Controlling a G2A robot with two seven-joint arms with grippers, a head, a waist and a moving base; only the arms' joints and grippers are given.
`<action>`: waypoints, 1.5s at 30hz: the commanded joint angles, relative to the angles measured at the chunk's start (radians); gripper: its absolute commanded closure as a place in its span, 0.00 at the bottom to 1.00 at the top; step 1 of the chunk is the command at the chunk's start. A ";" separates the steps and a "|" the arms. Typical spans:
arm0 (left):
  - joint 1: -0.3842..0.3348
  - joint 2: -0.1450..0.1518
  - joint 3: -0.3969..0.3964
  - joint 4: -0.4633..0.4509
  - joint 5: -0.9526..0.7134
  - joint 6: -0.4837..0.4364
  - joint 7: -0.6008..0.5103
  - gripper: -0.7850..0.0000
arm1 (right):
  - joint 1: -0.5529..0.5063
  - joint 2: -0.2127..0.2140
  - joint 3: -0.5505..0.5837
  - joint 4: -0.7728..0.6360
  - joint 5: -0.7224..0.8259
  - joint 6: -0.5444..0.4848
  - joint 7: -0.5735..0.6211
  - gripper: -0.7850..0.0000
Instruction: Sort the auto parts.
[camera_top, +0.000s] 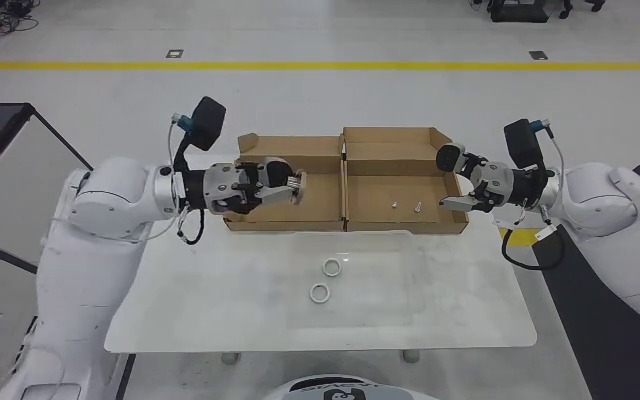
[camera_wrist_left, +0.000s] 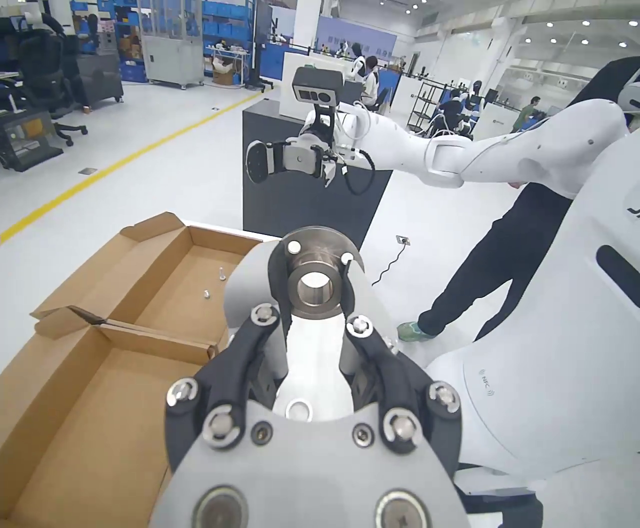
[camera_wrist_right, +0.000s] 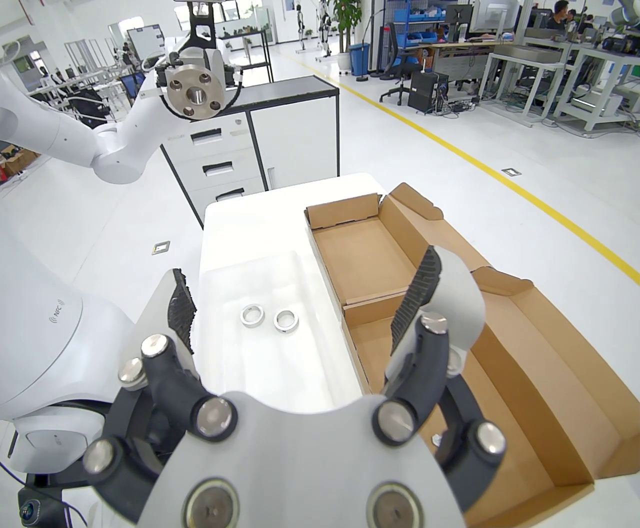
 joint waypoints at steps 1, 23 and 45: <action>0.000 0.000 0.000 0.000 0.000 0.000 0.000 1.00 | 0.000 0.000 0.000 0.000 0.000 0.000 0.000 0.00; 0.105 0.022 -0.020 0.027 -0.478 -0.077 0.077 1.00 | 0.000 0.000 0.000 0.000 0.000 0.000 0.000 0.00; 0.192 0.022 -0.083 -0.058 -0.884 -0.059 0.058 1.00 | 0.000 0.000 0.000 0.000 0.000 0.000 0.000 0.00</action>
